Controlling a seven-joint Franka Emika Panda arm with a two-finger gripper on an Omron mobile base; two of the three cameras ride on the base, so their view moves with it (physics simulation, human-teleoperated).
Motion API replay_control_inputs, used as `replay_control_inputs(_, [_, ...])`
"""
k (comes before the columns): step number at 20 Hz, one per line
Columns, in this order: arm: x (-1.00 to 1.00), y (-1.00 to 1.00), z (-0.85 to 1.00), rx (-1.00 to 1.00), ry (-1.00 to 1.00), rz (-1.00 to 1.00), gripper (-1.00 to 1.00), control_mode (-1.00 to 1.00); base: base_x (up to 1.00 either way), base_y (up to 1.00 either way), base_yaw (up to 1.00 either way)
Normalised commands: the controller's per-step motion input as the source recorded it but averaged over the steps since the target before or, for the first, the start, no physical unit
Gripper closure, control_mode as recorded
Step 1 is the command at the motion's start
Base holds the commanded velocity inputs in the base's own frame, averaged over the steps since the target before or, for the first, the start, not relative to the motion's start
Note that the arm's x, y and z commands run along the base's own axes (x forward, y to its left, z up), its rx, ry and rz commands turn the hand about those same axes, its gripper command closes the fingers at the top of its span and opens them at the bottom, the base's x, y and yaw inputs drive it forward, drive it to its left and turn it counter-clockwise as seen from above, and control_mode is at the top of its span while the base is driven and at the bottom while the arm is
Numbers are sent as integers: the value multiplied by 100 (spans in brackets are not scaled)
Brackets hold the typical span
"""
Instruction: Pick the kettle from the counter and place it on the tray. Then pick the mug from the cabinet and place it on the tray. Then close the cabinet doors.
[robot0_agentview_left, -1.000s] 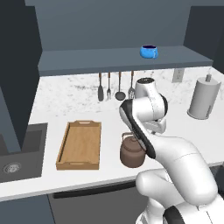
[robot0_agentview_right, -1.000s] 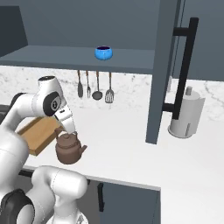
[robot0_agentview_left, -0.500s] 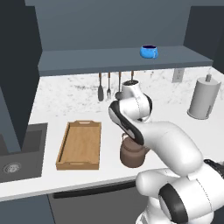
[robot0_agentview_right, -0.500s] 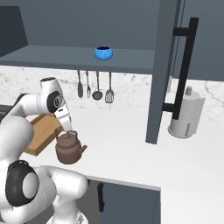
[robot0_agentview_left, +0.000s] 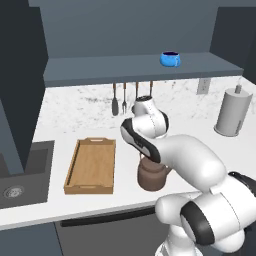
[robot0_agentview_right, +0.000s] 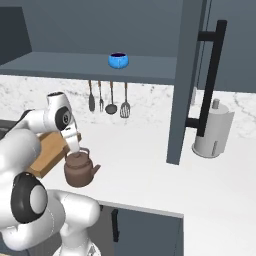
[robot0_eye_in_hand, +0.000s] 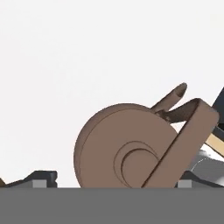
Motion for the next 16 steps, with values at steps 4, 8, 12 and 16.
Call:
replay_control_inputs(4, [0, 0, -26, 0, 0, -11, -100, -100, 0, 0, 0])
replay_control_inputs(8, [-9, 4, -19, 0, -6, -5, 100, -100, 0, 0, 0])
replay_control_inputs(12, [-37, 0, -4, 0, -15, 0, 100, -100, 0, 0, 0])
replay_control_inputs(16, [-40, -1, -11, 0, -10, 0, 100, -100, 0, 0, 0])
